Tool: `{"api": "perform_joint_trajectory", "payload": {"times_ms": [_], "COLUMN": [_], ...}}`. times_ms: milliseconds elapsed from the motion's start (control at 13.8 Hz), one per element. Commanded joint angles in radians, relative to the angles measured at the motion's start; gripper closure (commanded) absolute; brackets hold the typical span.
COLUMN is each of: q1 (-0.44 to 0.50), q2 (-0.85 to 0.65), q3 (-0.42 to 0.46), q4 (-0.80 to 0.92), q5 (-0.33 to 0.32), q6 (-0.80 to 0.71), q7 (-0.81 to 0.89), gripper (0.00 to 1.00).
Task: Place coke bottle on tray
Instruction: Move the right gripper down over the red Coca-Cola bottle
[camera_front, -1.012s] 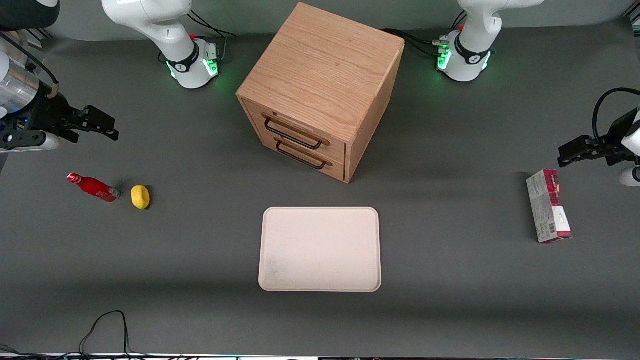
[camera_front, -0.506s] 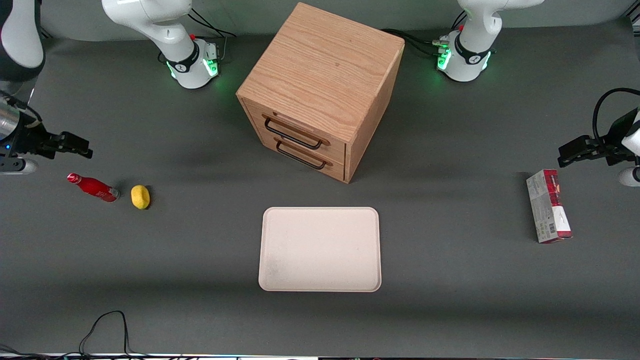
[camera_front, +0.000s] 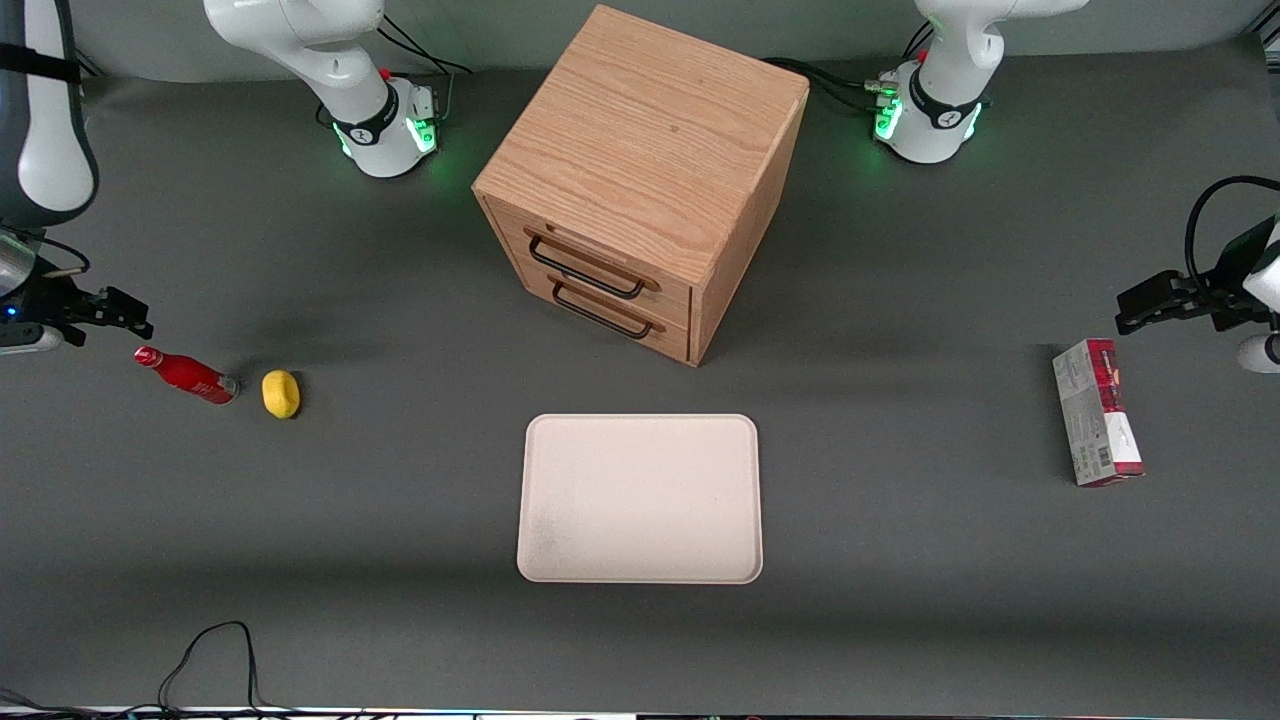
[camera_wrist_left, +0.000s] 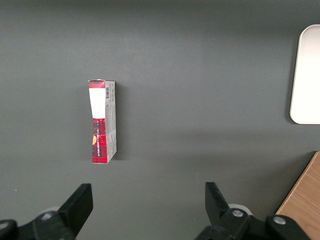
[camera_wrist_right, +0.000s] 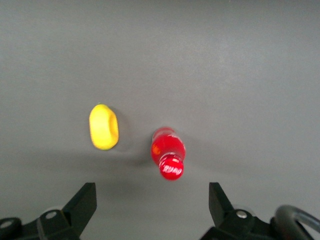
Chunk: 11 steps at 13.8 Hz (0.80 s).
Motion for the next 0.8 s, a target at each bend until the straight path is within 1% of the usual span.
{"api": "perform_joint_trajectory", "payload": {"times_ms": [0, 72, 289, 361, 506, 723], "q1": [-0.023, -0.028, -0.051, -0.062, -0.063, -0.08], "q2": [0.063, 0.078, 0.127, 0.14, 0.161, 0.19], "q3": [-0.008, -0.008, -0.006, -0.005, -0.005, -0.003], "q4": [-0.011, -0.011, -0.011, -0.012, -0.012, -0.012], "q5": [0.097, 0.112, 0.115, 0.128, 0.177, 0.272], "q6": [0.071, 0.094, 0.134, 0.145, 0.15, 0.15], "q7": [-0.092, -0.106, -0.112, -0.114, -0.129, -0.209], "gripper": [0.01, 0.01, 0.01, 0.01, 0.01, 0.01]}}
